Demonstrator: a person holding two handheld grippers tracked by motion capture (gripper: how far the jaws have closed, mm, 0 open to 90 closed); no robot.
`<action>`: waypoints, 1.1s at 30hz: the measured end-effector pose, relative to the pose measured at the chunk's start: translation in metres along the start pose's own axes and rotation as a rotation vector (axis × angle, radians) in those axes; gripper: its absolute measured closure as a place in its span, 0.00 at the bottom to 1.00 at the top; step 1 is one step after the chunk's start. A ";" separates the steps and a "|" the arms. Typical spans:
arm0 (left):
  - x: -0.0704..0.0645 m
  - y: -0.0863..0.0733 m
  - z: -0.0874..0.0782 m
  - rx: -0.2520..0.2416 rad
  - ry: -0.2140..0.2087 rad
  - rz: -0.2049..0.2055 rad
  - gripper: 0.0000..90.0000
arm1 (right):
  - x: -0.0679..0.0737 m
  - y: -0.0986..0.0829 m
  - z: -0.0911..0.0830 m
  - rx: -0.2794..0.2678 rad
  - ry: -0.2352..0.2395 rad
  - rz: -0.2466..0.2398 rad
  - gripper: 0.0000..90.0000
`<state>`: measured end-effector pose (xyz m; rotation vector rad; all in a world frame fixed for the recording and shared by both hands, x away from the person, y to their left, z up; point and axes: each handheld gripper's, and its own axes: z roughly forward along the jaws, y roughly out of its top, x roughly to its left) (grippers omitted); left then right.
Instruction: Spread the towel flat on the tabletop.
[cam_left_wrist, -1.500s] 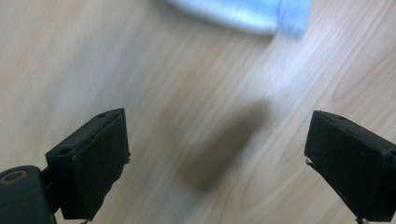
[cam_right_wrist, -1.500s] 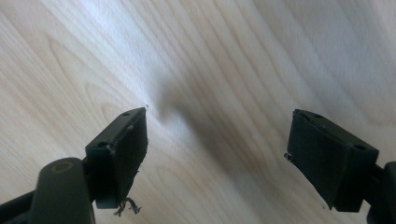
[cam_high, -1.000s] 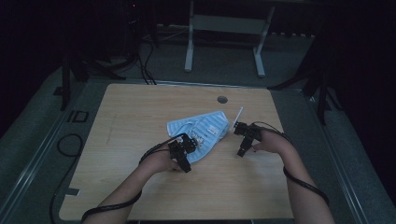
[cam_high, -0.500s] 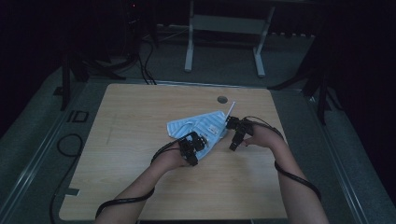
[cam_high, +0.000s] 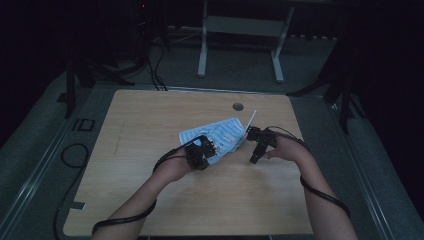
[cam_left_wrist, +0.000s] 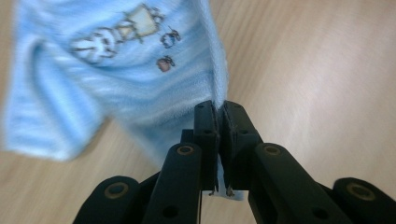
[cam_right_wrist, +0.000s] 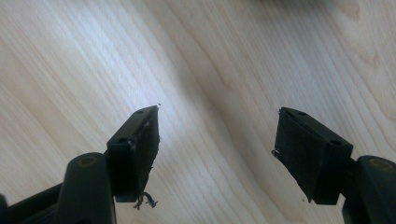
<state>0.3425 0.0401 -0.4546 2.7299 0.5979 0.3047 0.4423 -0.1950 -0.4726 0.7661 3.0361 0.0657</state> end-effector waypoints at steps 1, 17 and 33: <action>-0.001 -0.007 -0.006 -0.002 0.005 0.002 0.94 | 0.001 -0.002 -0.001 0.001 0.007 -0.006 0.34; -0.012 -0.102 0.025 0.125 -0.093 -0.099 0.93 | 0.043 0.019 -0.010 -0.085 0.060 -0.125 0.44; -0.009 -0.097 0.025 0.135 -0.081 -0.096 0.93 | 0.059 0.069 0.011 -0.086 0.007 -0.176 0.91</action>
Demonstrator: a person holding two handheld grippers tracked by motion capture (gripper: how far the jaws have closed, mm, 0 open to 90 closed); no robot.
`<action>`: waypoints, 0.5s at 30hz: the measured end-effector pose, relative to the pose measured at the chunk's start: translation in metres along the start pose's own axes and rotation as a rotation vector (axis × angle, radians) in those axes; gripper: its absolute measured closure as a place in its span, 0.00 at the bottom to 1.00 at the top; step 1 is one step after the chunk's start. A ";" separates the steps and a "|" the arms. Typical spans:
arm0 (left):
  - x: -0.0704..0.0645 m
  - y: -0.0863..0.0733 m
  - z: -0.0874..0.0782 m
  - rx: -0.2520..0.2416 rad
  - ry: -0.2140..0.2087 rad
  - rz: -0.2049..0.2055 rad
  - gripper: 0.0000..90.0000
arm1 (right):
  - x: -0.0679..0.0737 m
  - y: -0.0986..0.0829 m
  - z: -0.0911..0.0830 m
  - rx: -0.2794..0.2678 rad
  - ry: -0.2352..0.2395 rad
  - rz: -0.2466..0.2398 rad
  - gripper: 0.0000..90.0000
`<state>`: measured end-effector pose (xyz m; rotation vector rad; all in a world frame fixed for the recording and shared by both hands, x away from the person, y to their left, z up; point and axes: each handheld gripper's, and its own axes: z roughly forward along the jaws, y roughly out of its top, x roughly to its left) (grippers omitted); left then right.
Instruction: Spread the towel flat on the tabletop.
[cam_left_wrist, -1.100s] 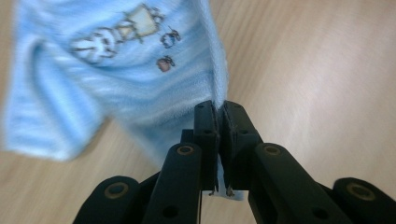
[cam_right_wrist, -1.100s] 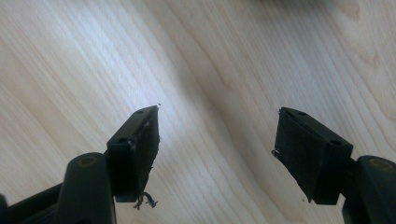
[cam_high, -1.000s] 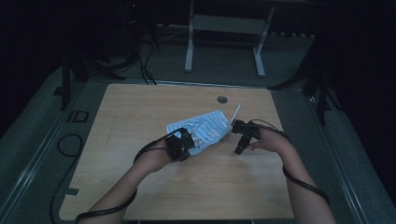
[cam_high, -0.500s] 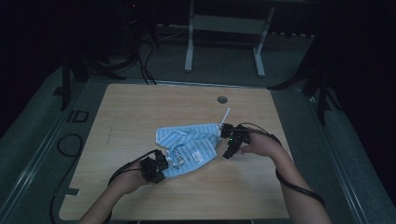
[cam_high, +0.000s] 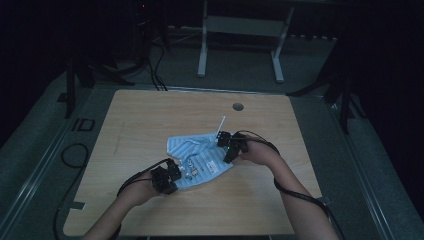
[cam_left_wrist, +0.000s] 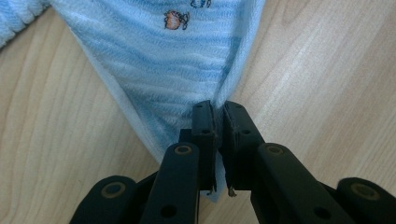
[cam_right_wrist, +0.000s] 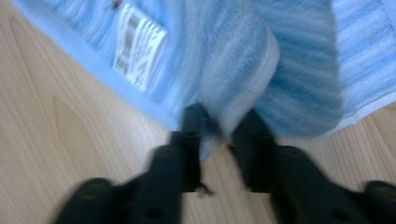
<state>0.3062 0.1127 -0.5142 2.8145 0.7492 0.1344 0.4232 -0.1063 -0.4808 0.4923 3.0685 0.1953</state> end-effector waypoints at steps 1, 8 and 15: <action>0.000 0.000 -0.001 -0.002 0.000 -0.001 0.93 | 0.002 -0.002 -0.002 0.001 -0.001 -0.011 0.94; -0.002 0.000 -0.008 -0.020 0.005 0.006 0.93 | 0.025 -0.025 -0.021 -0.001 -0.030 -0.079 0.98; -0.020 0.003 -0.020 -0.051 0.008 0.052 0.93 | 0.059 -0.057 -0.037 -0.015 -0.073 -0.112 0.98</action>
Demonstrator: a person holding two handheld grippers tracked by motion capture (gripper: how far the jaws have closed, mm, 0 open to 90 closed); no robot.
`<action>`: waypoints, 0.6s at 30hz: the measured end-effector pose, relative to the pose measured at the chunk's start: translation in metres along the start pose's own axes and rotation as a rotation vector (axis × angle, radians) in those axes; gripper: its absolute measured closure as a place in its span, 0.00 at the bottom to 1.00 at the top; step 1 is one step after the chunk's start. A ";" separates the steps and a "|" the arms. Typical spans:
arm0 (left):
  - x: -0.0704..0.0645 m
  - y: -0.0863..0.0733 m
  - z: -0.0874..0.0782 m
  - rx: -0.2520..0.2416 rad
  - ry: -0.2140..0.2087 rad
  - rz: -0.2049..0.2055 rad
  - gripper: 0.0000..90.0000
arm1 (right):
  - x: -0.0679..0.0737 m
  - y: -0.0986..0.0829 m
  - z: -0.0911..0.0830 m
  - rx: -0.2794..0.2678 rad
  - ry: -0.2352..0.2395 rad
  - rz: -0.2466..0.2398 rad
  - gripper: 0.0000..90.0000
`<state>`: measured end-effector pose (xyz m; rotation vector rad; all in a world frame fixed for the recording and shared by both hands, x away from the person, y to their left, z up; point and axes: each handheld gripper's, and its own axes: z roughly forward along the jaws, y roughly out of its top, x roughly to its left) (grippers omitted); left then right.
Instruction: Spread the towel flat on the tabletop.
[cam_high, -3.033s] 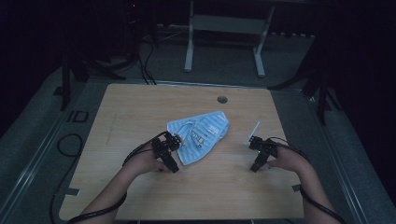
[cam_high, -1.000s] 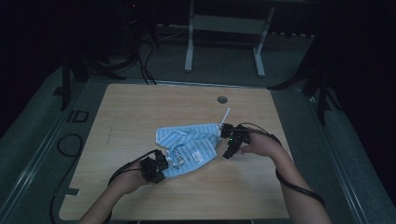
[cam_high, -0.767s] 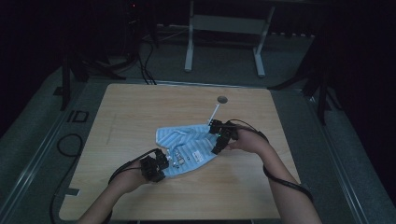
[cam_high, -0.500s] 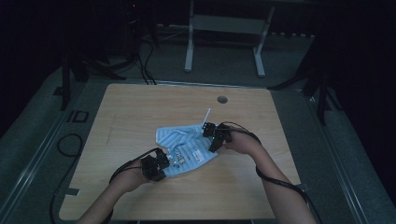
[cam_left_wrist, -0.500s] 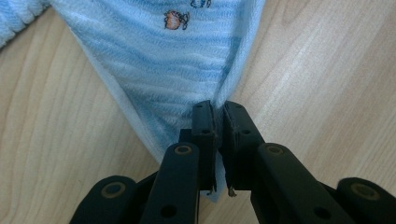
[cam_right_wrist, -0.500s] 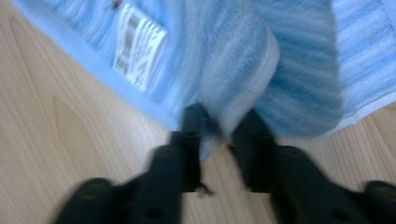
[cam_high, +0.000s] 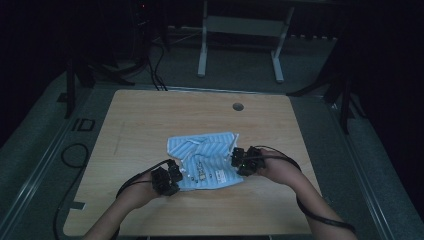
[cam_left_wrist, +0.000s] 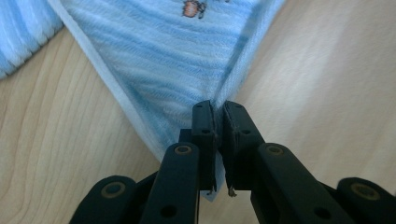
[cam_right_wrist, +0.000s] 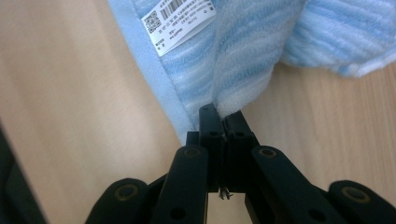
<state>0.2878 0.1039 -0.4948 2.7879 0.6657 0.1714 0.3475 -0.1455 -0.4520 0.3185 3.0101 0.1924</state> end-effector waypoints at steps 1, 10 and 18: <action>-0.003 0.001 -0.001 -0.002 -0.001 0.008 0.93 | 0.006 -0.005 -0.003 -0.008 -0.005 0.002 0.98; -0.045 0.011 0.003 0.005 -0.068 0.077 0.93 | 0.065 -0.062 -0.003 -0.021 -0.007 0.028 0.98; -0.067 -0.001 0.014 0.029 -0.172 0.081 0.87 | 0.092 -0.098 0.023 -0.007 0.126 0.103 0.82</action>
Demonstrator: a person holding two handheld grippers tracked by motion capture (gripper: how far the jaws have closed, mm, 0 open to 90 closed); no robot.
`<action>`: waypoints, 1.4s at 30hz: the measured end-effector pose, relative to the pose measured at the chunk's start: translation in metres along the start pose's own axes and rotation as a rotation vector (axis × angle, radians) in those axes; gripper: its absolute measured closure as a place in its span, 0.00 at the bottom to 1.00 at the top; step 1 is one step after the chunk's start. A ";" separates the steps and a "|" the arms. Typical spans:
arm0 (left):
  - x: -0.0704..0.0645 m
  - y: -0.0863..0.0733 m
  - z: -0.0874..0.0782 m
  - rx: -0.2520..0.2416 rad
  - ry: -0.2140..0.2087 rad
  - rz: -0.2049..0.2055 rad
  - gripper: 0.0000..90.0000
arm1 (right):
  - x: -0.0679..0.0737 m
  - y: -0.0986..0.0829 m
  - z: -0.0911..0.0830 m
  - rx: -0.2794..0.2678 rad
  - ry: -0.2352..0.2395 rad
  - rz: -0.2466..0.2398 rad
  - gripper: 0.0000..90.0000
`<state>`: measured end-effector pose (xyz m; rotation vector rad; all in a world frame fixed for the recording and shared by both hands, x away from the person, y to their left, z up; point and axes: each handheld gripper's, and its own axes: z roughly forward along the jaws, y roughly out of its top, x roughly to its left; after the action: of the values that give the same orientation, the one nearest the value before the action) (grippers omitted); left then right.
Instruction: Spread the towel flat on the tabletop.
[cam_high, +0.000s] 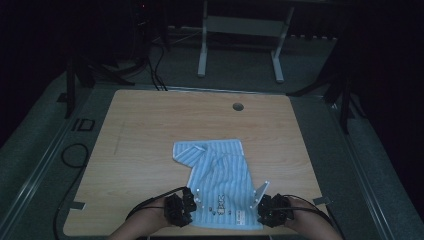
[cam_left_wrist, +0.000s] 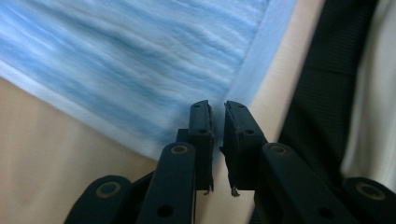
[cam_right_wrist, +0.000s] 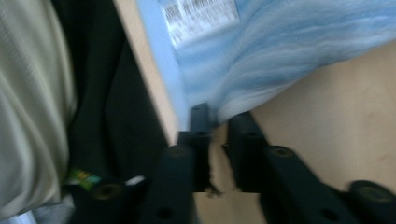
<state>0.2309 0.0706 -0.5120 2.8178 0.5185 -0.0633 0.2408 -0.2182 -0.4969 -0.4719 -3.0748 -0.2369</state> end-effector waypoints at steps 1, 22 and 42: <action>0.003 -0.001 -0.003 -0.001 0.013 -0.007 0.85 | -0.001 -0.003 -0.003 -0.009 -0.014 0.020 0.81; 0.122 0.071 -0.013 -0.093 0.190 -0.183 0.56 | -0.124 0.053 -0.008 -0.141 -0.077 0.273 0.55; 0.148 0.089 -0.040 -0.215 0.256 -0.255 0.97 | -0.129 0.057 -0.021 -0.136 -0.098 0.259 0.96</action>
<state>0.4006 0.0520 -0.4640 2.5478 0.8842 0.2891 0.3808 -0.2054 -0.4737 -0.9049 -3.0576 -0.4287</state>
